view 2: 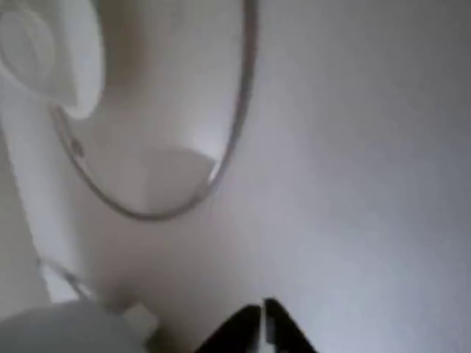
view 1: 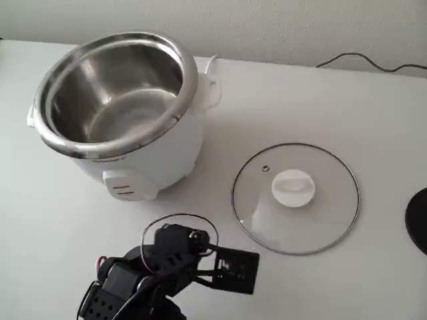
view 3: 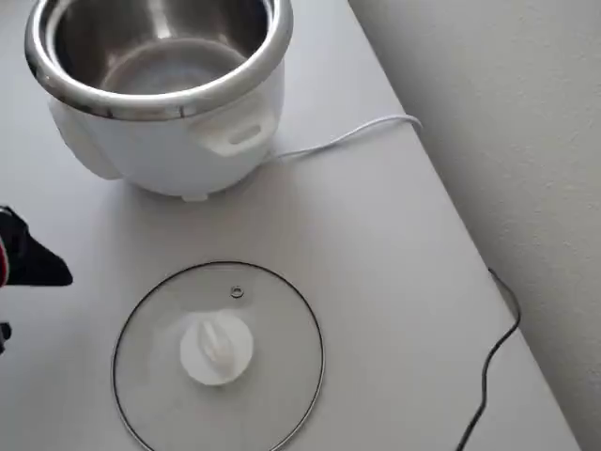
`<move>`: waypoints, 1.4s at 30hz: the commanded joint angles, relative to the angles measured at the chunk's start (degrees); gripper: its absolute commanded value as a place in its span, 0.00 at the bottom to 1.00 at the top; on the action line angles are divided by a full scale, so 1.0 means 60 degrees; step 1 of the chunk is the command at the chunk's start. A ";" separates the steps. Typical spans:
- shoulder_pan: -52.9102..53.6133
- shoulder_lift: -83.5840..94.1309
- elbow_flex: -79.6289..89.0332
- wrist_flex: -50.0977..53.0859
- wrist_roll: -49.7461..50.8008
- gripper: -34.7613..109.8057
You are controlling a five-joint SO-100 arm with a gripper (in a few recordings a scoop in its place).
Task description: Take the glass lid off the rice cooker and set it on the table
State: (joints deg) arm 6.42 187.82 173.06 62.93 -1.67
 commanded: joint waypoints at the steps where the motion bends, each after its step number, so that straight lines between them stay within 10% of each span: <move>1: 0.0425 0.0088 -0.0044 0.0073 -0.0073 0.24; 42: 0.0454 0.0088 -0.0044 0.0073 -0.0073 0.26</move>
